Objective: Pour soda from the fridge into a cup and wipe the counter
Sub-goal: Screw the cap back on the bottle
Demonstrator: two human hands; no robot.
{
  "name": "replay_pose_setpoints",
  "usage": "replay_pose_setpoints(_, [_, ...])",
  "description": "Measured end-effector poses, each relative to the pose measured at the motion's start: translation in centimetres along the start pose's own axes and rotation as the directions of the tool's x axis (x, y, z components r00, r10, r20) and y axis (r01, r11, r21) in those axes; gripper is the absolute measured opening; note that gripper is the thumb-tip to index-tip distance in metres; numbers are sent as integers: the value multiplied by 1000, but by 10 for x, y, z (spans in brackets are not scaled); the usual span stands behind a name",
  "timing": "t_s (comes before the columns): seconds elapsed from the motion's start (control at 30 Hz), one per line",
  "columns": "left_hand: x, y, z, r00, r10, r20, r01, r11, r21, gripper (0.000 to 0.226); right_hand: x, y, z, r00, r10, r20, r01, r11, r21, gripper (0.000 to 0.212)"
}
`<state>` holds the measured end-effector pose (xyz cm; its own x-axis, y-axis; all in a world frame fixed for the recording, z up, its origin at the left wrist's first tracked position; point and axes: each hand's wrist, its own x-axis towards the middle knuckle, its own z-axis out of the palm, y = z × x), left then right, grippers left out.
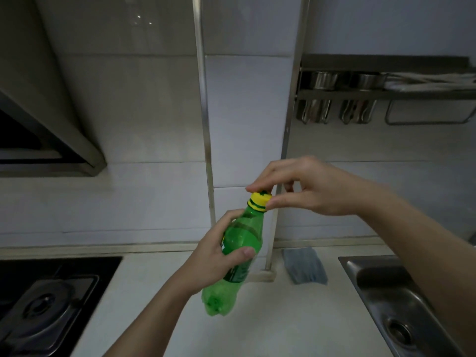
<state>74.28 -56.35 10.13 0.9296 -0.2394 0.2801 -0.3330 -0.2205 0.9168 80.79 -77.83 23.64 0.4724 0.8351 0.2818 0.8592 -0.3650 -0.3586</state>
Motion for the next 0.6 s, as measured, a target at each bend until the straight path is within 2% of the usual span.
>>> replay_pose_setpoints(0.1, [3,6,-5,996,0,89,6,997,-72,55,3,-10,-17,997,-17,81,18,1000,-7,37])
replay_pose_setpoints(0.2, [4,8,-6,992,7,123,6,994,-106,57,6,-21,-25,996,-54,74,62,993,-104,37])
replay_pose_setpoints(0.27, [4,11,-3,993,21,112,-10,995,-97,58,9,-26,-22,999,-52,9,53,980,-192,39])
replay_pose_setpoints(0.33, [5,13,1,994,37,99,-28,996,-85,57,12,-25,-11,991,-47,-125,11,962,-274,56])
replay_pose_setpoints(0.47, [7,15,6,997,51,64,-45,994,-99,54,13,-24,3,965,64,-255,-175,882,-438,85])
replay_pose_setpoints(0.53, [7,15,6,999,42,35,-36,989,-143,53,10,-24,-8,967,111,-230,-200,889,-411,88])
replay_pose_setpoints(0.6, [8,16,5,999,43,10,-41,989,-142,51,6,-25,-21,987,102,-126,-137,939,-315,73])
